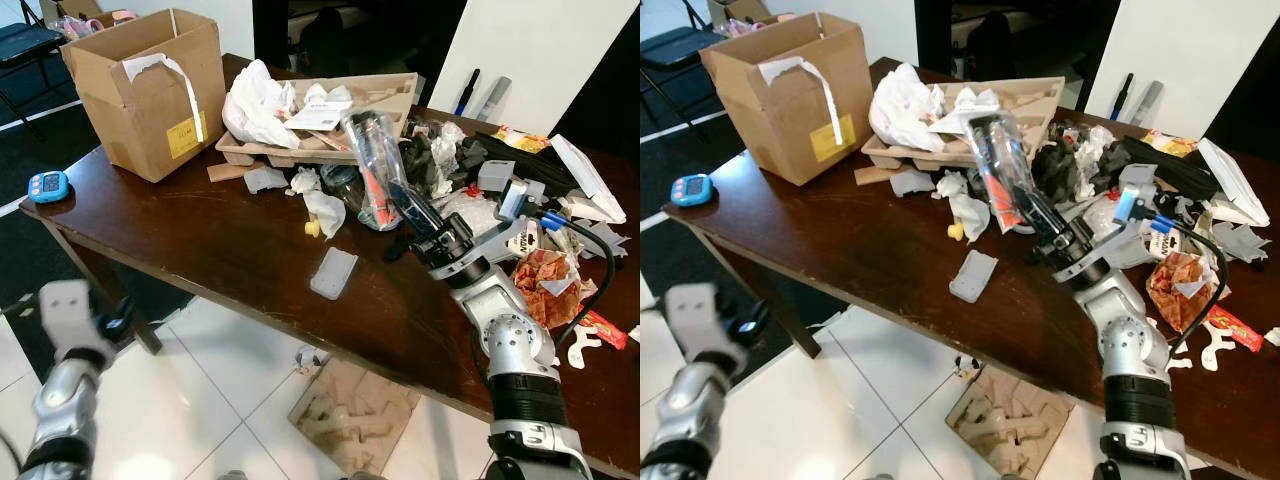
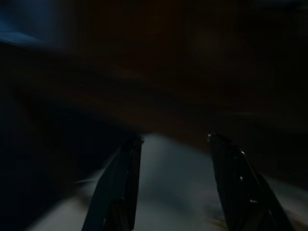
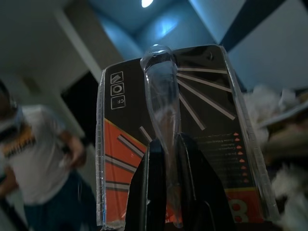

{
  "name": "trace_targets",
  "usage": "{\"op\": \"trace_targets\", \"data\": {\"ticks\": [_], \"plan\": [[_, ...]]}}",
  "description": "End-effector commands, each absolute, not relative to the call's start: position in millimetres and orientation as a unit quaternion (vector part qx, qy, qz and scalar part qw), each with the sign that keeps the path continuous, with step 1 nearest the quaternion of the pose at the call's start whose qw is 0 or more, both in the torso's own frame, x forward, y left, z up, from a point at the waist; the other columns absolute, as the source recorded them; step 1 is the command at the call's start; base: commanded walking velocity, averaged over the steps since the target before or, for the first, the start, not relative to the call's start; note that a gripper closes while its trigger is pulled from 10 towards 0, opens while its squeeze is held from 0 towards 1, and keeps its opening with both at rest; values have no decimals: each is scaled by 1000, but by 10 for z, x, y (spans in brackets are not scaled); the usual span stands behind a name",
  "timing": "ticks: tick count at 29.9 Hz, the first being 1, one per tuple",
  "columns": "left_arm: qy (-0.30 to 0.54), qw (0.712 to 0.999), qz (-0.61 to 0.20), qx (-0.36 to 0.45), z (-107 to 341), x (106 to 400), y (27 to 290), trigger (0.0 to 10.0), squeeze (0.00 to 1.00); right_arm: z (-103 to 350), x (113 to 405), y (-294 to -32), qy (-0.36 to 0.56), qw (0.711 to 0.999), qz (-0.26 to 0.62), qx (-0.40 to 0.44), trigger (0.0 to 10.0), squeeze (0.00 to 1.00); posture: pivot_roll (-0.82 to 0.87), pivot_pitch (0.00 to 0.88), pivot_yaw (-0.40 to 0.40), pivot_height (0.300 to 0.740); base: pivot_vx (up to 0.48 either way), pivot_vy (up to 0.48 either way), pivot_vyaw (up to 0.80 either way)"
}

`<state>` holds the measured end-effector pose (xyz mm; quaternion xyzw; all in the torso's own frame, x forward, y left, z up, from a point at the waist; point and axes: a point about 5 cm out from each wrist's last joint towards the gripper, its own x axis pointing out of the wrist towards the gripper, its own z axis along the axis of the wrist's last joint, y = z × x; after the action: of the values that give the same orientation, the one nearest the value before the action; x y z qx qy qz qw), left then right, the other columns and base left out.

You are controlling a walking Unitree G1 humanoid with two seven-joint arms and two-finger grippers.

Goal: Picking trash to rubbish bin

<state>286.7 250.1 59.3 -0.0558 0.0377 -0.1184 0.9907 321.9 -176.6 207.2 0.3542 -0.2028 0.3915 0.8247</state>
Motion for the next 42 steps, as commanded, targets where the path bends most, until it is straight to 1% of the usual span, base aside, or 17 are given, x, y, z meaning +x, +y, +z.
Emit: {"op": "trace_targets", "data": {"ticks": [1,2,3,4,8,9,11,14,18,20,23,26,28,30,34,36,42], "plan": [[61,975,-197,-88,512,2825,2263,10000,0,2174,3222,-1809,-228,818,381,365,0,0,134,118,-27,740,0,0,0],[55,954,-273,-109,580,2800,2066,10000,0,2182,3325,-1874,-223,849,321,355,0,0,129,118,-22,740,0,0,0],[55,954,-273,-109,580,2800,2066,10000,0,2182,3325,-1874,-223,849,321,355,0,0,129,118,-22,740,0,0,0],[52,947,-295,-115,601,2788,2010,10000,0,2185,3351,-1893,-221,857,304,353,10000,0,129,118,-22,740,0,0,0],[27,913,-385,-134,835,2776,1775,10000,0,2264,3457,-2023,-216,885,229,343,10000,0,120,115,-14,740,0,0,0],[27,913,-385,-134,835,2776,1775,10000,0,2264,3457,-2023,-216,885,229,343,10000,0,120,115,-14,740,0,0,0],[3,891,-431,-142,1037,2772,1652,10000,0,2383,3474,-2072,-224,889,213,338,10000,0,116,115,-12,740,0,0,0],[-20,871,-469,-144,1243,2756,1556,10000,0,2531,3461,-2114,-244,888,206,332,10000,0,112,115,-13,740,0,0,0],[-47,861,-488,-138,1435,2764,1480,10000,0,2653,3472,-2223,-259,890,178,330,10000,0,109,115,-14,740,0,0,0],[-52,860,-489,-134,1479,2771,1469,10000,0,2675,3482,-2259,-260,893,168,328,10000,0,109,115,-14,740,0,0,0],[-51,890,-449,-68,1482,2916,1454,10000,0,2654,3527,-2460,-241,922,104,285,10000,0,101,119,-18,740,0,0,-667],[-52,897,-436,-49,1487,2961,1441,10000,0,2637,3536,-2521,-234,929,84,273,10000,0,101,120,-20,740,0,0,-800],[-64,902,-425,-43,1558,3019,1392,10000,0,2623,3540,-2599,-231,933,62,269,10000,0,101,123,-22,740,0,0,-800],[-98,904,-416,-34,1789,3094,1255,10000,0,2607,3534,-2723,-221,943,24,247,10000,0,93,124,-22,740,0,0,-800],[-117,904,-410,-25,1900,3125,1199,10000,0,2609,3522,-2753,-219,947,16,234,10000,0,90,124,-21,740,0,0,-800],[-117,917,-382,-8,1903,3210,1210,10000,0,2579,3524,-2741,-212,951,7,224,10000,0,78,122,-15,740,0,0,-800],[-83,938,-335,28,1758,3359,1251,10000,0,2483,3546,-2699,-186,964,-12,190,10000,0,64,129,-9,740,0,0,0]]}}
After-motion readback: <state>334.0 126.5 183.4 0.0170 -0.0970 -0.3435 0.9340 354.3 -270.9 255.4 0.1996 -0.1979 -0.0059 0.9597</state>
